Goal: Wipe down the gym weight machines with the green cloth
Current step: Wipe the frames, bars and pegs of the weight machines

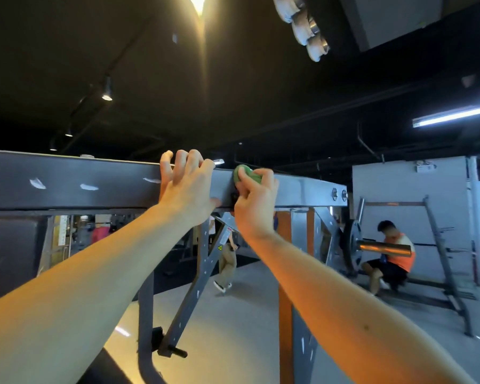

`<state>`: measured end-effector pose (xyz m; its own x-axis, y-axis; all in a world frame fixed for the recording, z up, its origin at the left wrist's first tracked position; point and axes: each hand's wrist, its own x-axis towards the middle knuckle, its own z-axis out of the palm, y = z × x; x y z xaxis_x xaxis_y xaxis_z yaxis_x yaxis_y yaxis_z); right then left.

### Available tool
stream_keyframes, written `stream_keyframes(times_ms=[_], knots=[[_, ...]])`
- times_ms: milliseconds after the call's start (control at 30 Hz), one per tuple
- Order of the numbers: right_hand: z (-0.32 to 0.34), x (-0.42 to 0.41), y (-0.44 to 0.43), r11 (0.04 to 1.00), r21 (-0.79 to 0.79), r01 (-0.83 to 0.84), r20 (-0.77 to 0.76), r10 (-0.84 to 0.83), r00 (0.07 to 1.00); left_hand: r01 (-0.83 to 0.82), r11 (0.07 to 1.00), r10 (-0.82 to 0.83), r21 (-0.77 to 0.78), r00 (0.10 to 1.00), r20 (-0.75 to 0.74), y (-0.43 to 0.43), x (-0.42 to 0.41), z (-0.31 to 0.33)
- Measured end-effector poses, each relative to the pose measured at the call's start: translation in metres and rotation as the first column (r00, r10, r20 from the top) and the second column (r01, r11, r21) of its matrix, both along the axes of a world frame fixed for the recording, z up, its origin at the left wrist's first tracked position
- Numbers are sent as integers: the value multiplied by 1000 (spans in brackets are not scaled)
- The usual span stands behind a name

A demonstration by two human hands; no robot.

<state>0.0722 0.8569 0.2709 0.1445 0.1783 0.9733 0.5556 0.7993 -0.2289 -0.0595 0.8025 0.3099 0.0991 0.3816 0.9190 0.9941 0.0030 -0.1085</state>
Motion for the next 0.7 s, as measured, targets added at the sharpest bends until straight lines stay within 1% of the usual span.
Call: stream_keyframes(times_ms=[33,67,100,133,200,233,267,300,333,367,400,433,467,500,533,567,600,633,667,700], knots=[[3,13,4,1000,11,2,51,-3,999,3,1000,-3,2,1000,2,-1,0,-1],[6,30,10,1000,-5,24,69,-23,997,6,1000,-6,12,1000,7,-2,-1,-2],[8,49,20,996,-43,74,20,-73,997,3,1000,-3,22,1000,12,-3,-2,-2],[11,66,28,990,-99,100,-71,-107,992,-2,1000,1,24,1000,14,-4,-3,-3],[16,83,41,976,-210,57,-296,-119,948,-9,1000,9,13,1000,9,-6,-2,-5],[18,78,39,969,-246,28,-374,-121,920,-9,1000,9,9,1000,6,-7,-1,-5],[19,66,32,964,-264,3,-415,-117,903,-8,1000,8,14,1000,4,-7,1,-5],[19,49,22,969,-246,-17,-415,-90,905,-7,1000,7,23,1000,3,-6,1,-4],[17,30,10,979,-195,-52,-393,-30,919,-6,1000,6,30,1000,4,-6,1,-3],[11,10,-1,989,-129,-76,-307,33,951,-4,999,4,36,1000,7,-5,1,-2],[2,-4,-8,993,-75,-88,-169,74,983,-1,999,1,40,1000,7,-5,1,-2],[-5,-9,-8,996,-30,-80,-13,79,997,-2,999,2,43,1000,6,-5,0,-4],[-6,-3,-5,995,-24,-92,107,94,990,-9,999,9,46,1000,7,-6,0,-5],[-2,10,1,994,-56,-98,175,107,979,-20,999,20,44,1000,10,-6,-1,-5],[2,27,9,994,-79,-79,199,94,976,-29,999,28,38,999,18,-7,-2,-6],[6,46,16,995,-88,-53,167,67,984,-34,999,33,30,999,27,-7,-3,-6],[7,62,25,995,-97,-37,73,44,996,-37,999,36,25,999,33,-9,-3,-6],[6,72,30,992,-121,-33,-61,25,998,-38,999,37,23,999,34,-10,-4,-8],[4,71,33,988,-149,-33,-180,6,984,-38,999,37,25,999,31,-12,-5,-9],[3,58,29,986,-163,-23,-243,-17,970,-42,999,41,27,999,29,-14,-6,-11]])
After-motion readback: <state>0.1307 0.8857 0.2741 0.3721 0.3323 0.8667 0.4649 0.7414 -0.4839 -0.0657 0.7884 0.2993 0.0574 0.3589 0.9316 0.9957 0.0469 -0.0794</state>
